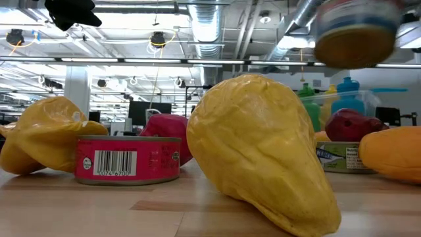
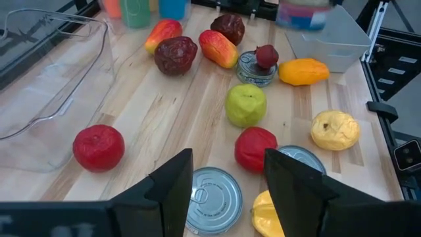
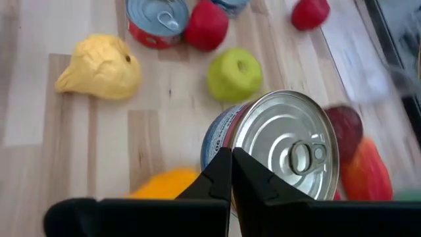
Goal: Pick & Place Food Item
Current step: Put the blue and pink tuna can into the gray bin, then put the green tuna can into the gray bin
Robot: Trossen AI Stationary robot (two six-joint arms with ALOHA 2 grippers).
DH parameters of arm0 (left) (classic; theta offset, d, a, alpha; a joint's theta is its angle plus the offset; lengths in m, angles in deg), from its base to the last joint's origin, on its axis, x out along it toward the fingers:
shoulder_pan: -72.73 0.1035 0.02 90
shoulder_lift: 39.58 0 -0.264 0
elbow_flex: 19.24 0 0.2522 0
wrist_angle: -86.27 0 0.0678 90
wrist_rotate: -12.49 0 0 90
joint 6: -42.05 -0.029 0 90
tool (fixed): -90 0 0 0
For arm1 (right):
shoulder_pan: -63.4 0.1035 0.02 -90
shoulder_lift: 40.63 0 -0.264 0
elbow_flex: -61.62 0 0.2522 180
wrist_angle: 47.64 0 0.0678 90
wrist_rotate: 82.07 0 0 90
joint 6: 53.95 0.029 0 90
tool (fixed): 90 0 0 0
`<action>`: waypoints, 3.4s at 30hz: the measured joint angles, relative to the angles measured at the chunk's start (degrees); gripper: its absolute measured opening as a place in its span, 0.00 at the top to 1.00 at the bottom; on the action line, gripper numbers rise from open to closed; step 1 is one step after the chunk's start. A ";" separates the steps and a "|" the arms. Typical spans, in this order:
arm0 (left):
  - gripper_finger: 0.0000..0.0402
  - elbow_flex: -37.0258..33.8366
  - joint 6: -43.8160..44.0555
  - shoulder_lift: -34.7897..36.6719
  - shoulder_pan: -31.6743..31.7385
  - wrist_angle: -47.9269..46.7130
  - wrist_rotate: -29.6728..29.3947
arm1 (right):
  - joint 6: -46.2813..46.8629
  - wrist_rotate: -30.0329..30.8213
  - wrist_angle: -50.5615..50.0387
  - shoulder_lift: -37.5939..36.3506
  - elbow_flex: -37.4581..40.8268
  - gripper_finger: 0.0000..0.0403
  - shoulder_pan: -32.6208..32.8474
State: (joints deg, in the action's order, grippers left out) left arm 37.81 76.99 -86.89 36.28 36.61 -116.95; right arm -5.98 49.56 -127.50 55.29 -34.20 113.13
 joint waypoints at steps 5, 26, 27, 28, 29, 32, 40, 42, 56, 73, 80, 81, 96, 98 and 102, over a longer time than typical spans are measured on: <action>0.56 0.00 0.00 0.00 -0.01 0.00 0.00 | 11.85 -1.22 -6.87 -4.10 -0.02 1.00 4.72; 0.56 0.00 -0.40 0.00 0.01 -0.02 0.06 | 48.65 -21.46 -14.54 3.19 -0.07 1.00 20.06; 0.56 0.00 -0.39 0.00 -0.01 -0.02 0.06 | 49.37 -22.09 -14.49 3.90 -0.07 1.00 20.27; 0.56 0.00 -0.42 0.00 0.01 -0.02 0.07 | 49.84 -22.37 -14.45 4.61 -0.07 1.00 20.47; 0.56 0.00 -0.41 0.00 -0.01 -0.02 0.07 | 50.06 -22.58 -14.33 5.21 -0.07 1.00 20.70; 0.56 0.00 -0.42 0.00 0.01 -0.02 0.05 | 50.59 -24.61 -13.42 7.00 -0.07 1.00 20.75; 0.56 0.02 -0.42 0.00 0.00 -0.02 0.07 | 51.09 -26.82 -12.62 11.08 -0.07 1.00 20.75; 0.56 0.02 -0.42 0.00 0.00 -0.02 0.07 | 51.09 -27.03 -12.53 11.70 -0.02 1.00 20.75; 0.56 0.02 -0.42 0.02 0.01 -0.01 0.10 | 51.08 -28.75 -12.03 15.61 -0.04 1.00 20.38; 0.56 0.02 -0.42 0.02 0.00 -0.02 0.09 | 51.36 -29.97 -11.41 15.56 -0.04 0.98 20.37; 0.56 0.02 -0.39 0.02 0.01 -0.02 0.07 | 53.20 -29.89 -11.80 15.55 -0.07 0.89 20.37; 0.56 0.02 -0.41 0.02 0.01 -0.02 0.09 | 53.48 -29.88 -11.83 15.55 -0.07 0.87 20.38; 0.56 0.02 -0.26 0.02 -0.01 0.00 0.07 | 44.77 -21.94 -15.98 8.70 -4.21 0.46 13.88; 0.56 0.02 -0.25 0.02 0.00 0.00 0.07 | 41.63 -18.34 -16.22 6.84 -5.60 0.41 11.55; 0.56 0.02 -0.24 0.02 0.01 0.00 0.07 | 32.45 -10.43 -13.71 4.38 -6.12 0.38 6.09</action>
State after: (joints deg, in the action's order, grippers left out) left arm 37.83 76.75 -86.87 36.29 36.60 -116.88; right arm 26.48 39.13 -141.21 59.67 -40.32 119.22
